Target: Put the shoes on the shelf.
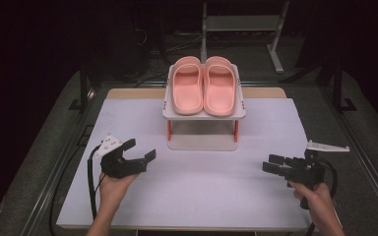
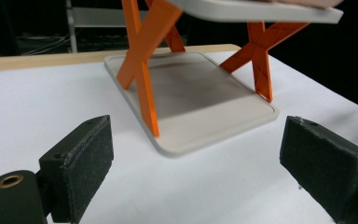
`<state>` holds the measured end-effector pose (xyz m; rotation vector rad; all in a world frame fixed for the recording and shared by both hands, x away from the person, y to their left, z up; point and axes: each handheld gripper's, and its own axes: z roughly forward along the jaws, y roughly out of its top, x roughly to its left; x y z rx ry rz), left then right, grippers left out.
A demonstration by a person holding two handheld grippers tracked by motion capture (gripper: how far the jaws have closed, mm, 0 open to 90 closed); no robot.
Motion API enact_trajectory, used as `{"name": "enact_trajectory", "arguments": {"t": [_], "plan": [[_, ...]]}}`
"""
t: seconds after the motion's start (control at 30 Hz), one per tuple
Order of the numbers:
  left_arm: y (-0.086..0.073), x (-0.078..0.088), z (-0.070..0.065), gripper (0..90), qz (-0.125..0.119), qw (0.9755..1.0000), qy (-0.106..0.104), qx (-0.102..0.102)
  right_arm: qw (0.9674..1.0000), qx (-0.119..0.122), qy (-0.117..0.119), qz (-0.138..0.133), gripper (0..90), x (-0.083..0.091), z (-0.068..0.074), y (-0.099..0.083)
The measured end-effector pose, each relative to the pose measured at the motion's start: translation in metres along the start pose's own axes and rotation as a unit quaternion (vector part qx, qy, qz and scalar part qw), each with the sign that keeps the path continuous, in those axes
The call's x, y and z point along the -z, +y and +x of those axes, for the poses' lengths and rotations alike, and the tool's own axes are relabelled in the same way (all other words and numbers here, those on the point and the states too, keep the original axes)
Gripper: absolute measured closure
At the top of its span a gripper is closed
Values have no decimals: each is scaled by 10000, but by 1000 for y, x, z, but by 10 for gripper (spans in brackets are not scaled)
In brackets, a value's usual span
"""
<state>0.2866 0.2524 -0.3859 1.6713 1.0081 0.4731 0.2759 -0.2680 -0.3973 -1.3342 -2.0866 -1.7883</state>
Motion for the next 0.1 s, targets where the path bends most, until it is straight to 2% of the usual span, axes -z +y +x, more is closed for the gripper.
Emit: {"name": "enact_trajectory", "arguments": {"t": [0.1], "plan": [[-23, 5, -3, 92, -90, 9999, 97, 53, 9999, 45, -42, -135, 254, 6, 4, -22]]}}
